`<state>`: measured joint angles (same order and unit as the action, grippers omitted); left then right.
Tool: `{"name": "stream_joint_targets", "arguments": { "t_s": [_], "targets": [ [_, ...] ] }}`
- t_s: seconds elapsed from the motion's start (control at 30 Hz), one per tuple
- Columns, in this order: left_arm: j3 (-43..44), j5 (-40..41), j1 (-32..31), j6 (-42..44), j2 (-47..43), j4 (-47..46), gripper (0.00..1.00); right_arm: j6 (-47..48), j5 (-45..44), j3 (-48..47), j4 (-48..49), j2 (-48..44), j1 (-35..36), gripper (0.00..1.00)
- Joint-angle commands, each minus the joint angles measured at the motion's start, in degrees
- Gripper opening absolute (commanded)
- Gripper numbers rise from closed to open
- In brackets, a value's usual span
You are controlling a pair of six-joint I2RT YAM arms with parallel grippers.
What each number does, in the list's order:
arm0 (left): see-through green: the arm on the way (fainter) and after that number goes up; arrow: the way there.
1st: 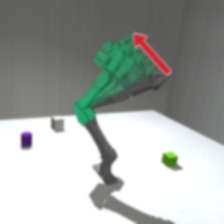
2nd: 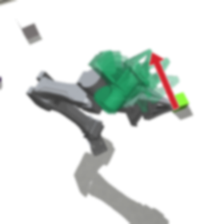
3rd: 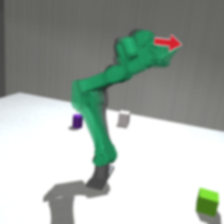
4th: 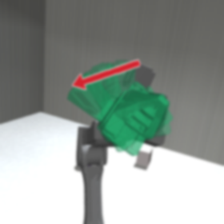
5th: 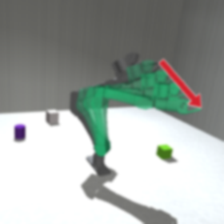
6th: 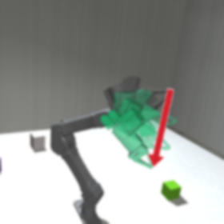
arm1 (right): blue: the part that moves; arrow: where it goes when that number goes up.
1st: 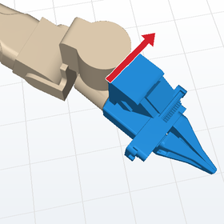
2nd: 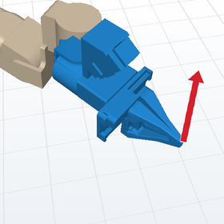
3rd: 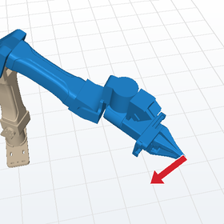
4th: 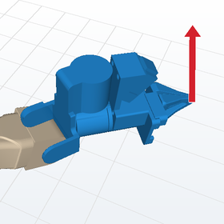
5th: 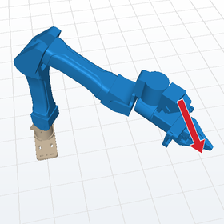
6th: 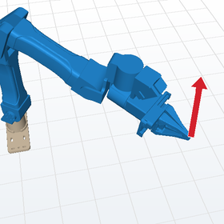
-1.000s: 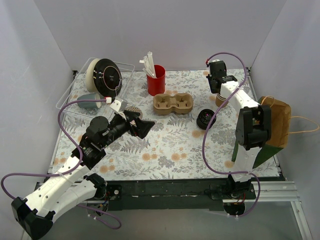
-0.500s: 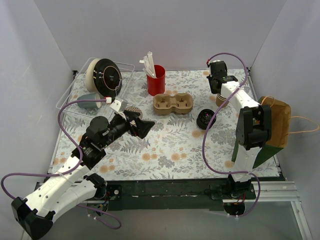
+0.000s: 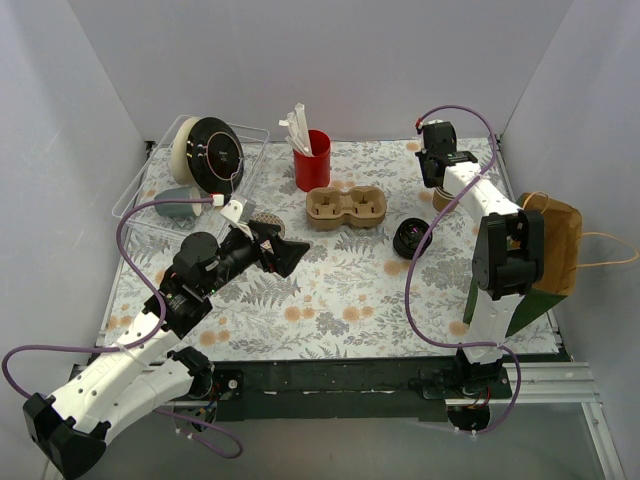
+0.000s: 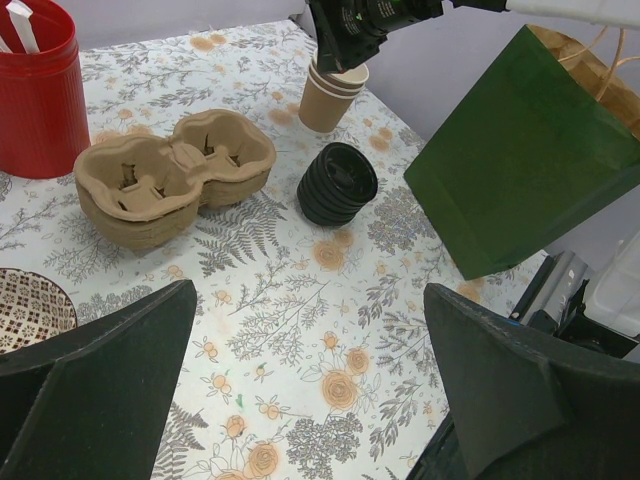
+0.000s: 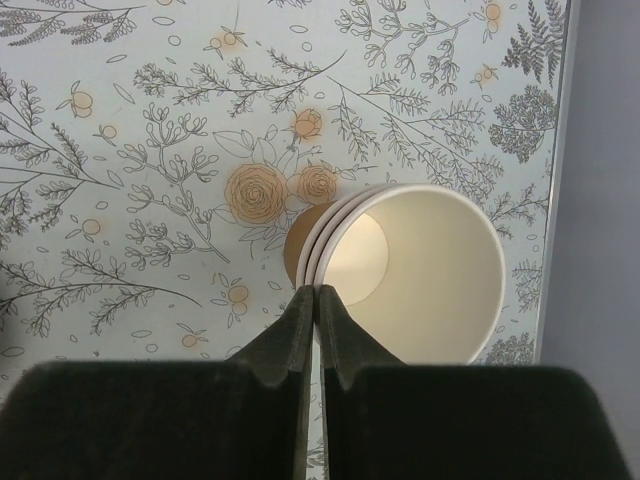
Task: Pack the takeout coffee
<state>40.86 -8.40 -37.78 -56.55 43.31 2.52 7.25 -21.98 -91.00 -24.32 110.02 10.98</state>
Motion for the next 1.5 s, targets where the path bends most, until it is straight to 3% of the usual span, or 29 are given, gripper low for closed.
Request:
{"name": "stream_joint_targets", "arguments": {
  "t_s": [0.0,0.07,0.8,1.03,1.2,1.4,1.47],
  "targets": [
    [0.7,-0.5,-0.2,0.7,-0.3,-0.6,0.98,-0.7,0.4,0.0,0.1,-0.9,-0.3,0.05],
    [0.8,-0.5,-0.2,0.8,-0.3,-0.6,0.98,-0.4,0.4,-0.7,-0.1,-1.1,-0.3,0.01],
    [0.8,-0.6,-0.2,0.7,-0.3,-0.6,0.98,3.2,-9.0,-1.6,-0.7,-4.8,3.1,0.01],
    [0.7,-0.5,-0.2,0.7,-0.5,-0.6,0.98,3.0,-6.5,0.9,1.2,-4.5,3.5,0.01],
    [0.7,-0.6,-0.2,0.7,-0.2,-0.6,0.98,2.8,-4.0,-3.6,-0.5,-5.6,3.5,0.01],
    [0.7,-0.4,-0.2,0.7,-0.5,-0.6,0.98,5.7,-10.8,-1.6,-0.1,-4.3,5.6,0.01],
    [0.6,-0.2,-0.2,0.7,-0.7,-0.6,0.98,4.6,-7.6,0.6,0.5,-4.8,5.6,0.01]
  ]
}}
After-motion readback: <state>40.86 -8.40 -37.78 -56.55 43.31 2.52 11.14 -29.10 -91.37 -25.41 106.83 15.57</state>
